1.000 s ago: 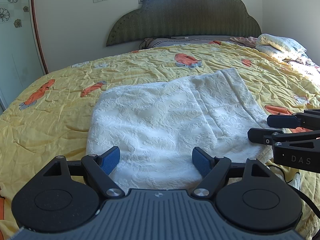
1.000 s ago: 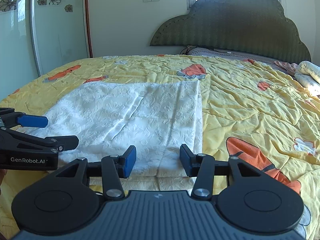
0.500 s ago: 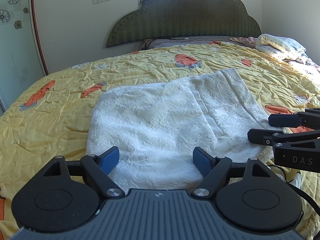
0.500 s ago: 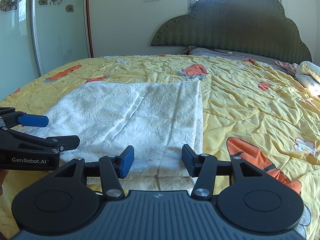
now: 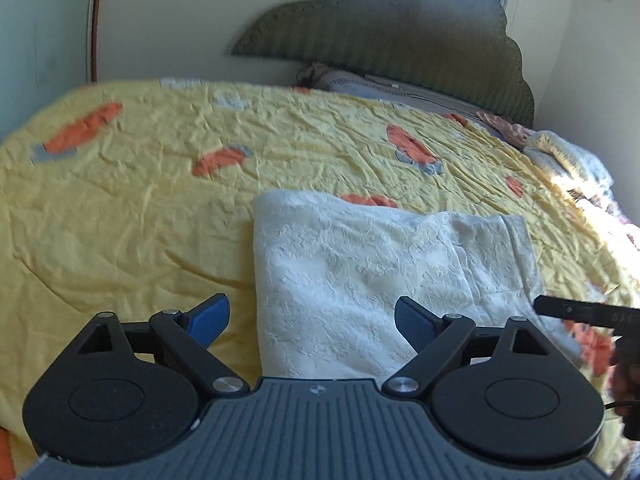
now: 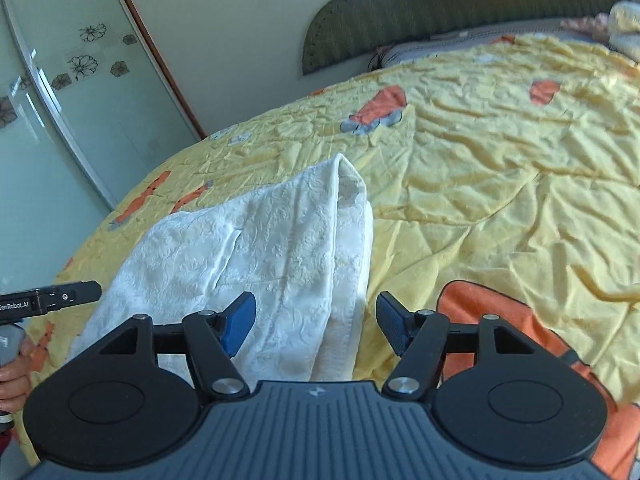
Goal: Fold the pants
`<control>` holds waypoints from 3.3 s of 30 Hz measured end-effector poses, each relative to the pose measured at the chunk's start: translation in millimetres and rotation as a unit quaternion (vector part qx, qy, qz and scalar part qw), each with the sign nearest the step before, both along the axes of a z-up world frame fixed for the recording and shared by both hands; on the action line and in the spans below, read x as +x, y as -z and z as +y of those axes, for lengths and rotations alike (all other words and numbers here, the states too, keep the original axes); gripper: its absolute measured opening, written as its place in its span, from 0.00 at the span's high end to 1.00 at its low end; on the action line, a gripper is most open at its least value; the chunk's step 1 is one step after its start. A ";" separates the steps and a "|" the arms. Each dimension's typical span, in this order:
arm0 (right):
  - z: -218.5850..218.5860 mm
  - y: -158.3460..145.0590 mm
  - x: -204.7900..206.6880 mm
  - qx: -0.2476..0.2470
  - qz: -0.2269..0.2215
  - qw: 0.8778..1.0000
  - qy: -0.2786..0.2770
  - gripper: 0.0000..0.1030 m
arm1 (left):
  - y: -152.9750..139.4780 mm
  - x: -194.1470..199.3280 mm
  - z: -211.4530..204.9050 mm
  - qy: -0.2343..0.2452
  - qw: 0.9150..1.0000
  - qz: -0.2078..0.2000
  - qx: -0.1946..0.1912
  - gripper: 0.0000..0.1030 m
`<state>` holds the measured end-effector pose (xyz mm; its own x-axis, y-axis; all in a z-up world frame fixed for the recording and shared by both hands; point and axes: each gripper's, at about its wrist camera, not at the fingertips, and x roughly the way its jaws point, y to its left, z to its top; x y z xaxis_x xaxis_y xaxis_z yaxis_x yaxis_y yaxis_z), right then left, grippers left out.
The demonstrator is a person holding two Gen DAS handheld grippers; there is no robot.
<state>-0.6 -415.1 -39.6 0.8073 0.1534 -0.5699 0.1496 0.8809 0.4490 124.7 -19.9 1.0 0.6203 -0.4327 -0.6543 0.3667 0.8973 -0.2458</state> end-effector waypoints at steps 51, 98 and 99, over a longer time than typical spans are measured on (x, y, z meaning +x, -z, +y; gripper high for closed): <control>63.6 -43.2 176.5 -0.123 -0.102 0.984 -0.079 0.40 | 3.9 116.0 68.4 -0.095 0.994 -0.037 0.039 0.31; 192.6 15.8 57.8 -0.211 0.014 0.976 -0.042 0.02 | 52.4 -29.8 18.9 -0.124 0.972 -0.093 0.176 0.07; 191.6 16.1 58.2 -0.209 0.015 0.977 -0.040 0.02 | 53.4 -29.4 20.8 -0.126 0.973 -0.091 0.171 0.06</control>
